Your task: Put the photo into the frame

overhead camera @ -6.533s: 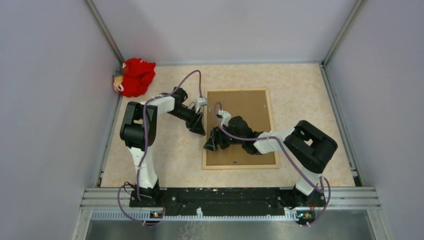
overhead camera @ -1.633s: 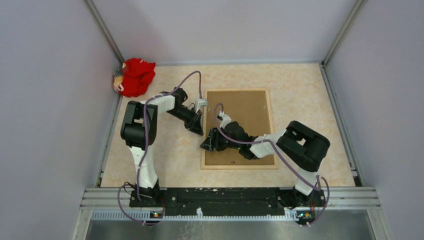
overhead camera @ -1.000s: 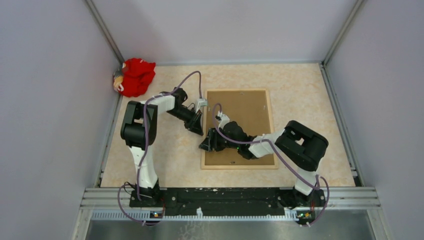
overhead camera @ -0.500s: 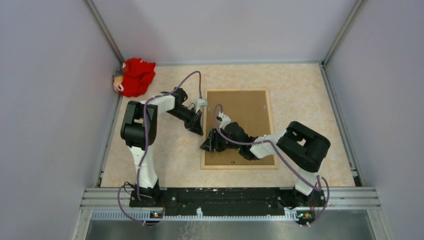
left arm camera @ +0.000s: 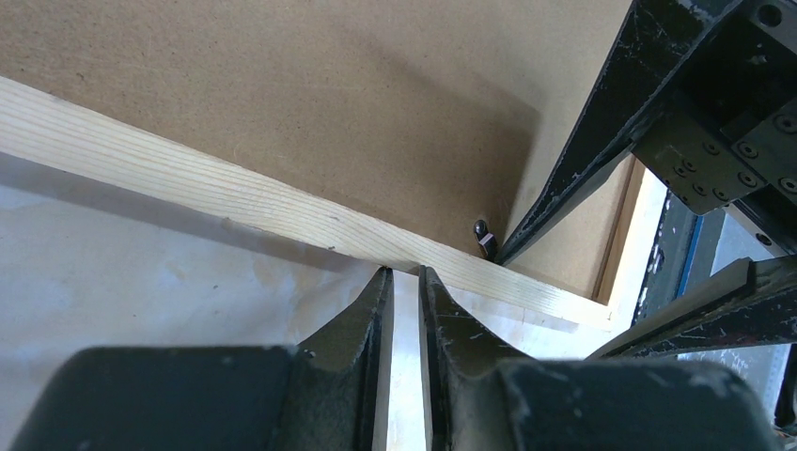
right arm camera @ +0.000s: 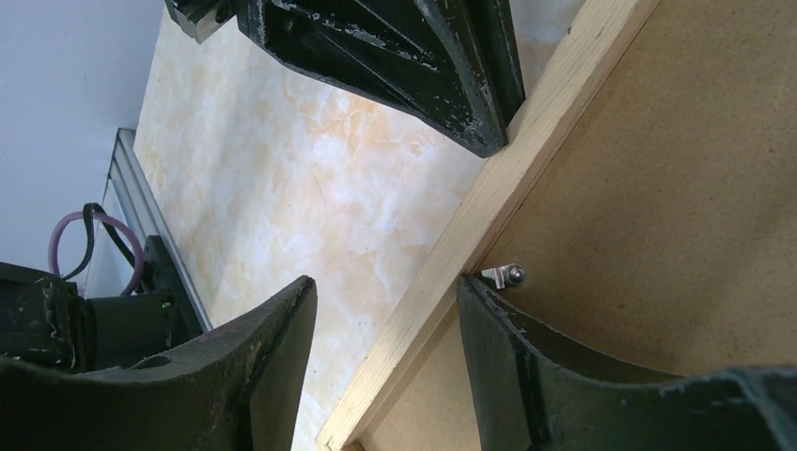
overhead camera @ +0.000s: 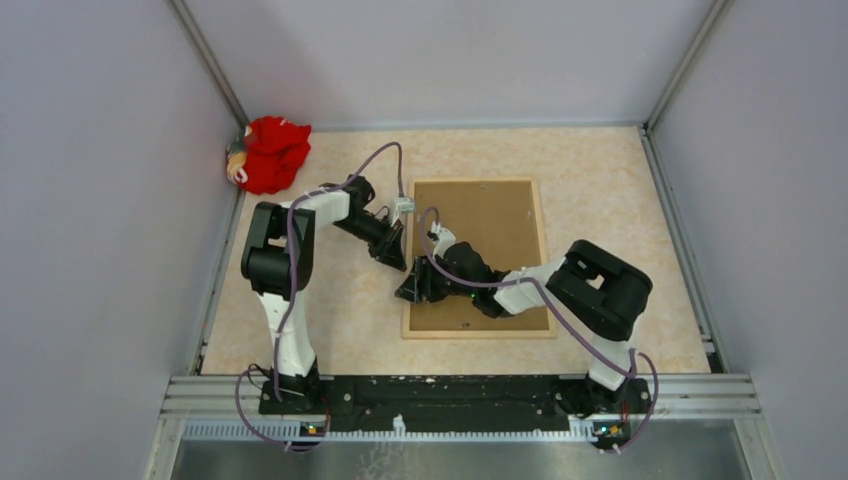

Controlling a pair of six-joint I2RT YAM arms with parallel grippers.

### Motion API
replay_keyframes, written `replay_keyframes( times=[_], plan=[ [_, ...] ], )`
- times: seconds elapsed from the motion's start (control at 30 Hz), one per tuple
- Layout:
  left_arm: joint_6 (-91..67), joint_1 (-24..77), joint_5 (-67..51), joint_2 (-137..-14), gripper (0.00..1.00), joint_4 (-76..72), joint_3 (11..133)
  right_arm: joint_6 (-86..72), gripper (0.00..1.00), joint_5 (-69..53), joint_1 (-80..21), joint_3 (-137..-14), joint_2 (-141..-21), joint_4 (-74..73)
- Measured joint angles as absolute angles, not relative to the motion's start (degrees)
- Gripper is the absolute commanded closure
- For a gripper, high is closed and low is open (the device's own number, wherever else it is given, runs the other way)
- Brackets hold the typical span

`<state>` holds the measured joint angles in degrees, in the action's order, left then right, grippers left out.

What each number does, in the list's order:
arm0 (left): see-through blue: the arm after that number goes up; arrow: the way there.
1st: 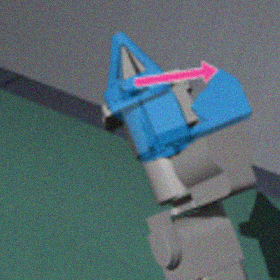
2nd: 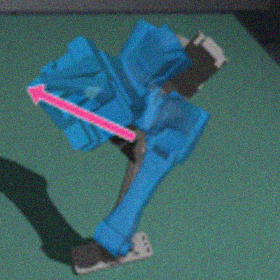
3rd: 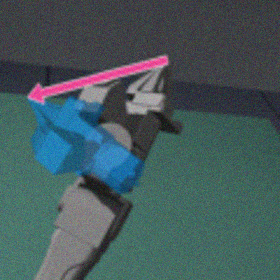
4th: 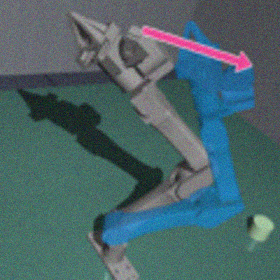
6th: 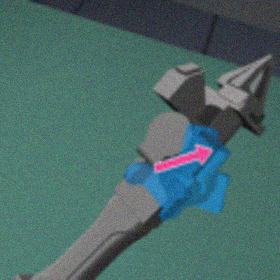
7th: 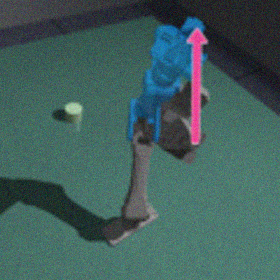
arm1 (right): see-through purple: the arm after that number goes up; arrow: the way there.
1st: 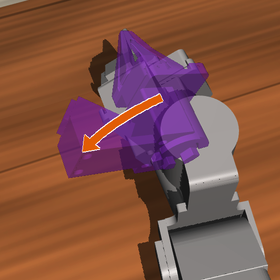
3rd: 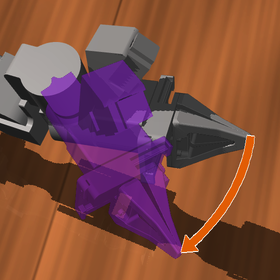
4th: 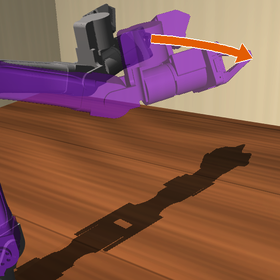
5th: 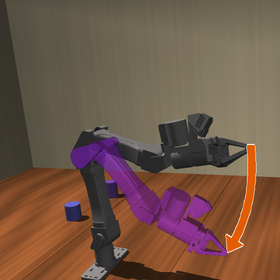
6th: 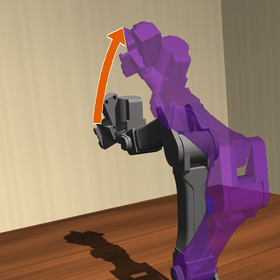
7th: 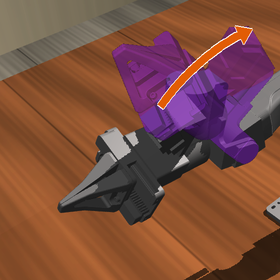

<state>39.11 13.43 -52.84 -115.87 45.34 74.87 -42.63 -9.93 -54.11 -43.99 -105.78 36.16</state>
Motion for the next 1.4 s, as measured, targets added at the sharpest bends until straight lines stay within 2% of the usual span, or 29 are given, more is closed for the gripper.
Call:
replay_keyframes(
  times=[0.43, 0.67, 1.4],
  plan=[
    [39.1, 13.4, -52.8, -115.7, 0.81, 45.2, 74.5, -42.4, 0.43, -10.3, -53.8, -43.8, -105.7, 36.4],
    [39.2, 13.4, -52.8, -115.7, 0.81, 45.3, 74.5, -41.1, 0.43, -8.2, -53.8, -39.4, -101.6, 35.8],
    [39.1, 13.4, -52.8, -115.7, 0.83, 45.3, 74.6, -41.1, 0.43, -7.6, -53.8, -41.7, -104.5, 37.7]
  ],
)
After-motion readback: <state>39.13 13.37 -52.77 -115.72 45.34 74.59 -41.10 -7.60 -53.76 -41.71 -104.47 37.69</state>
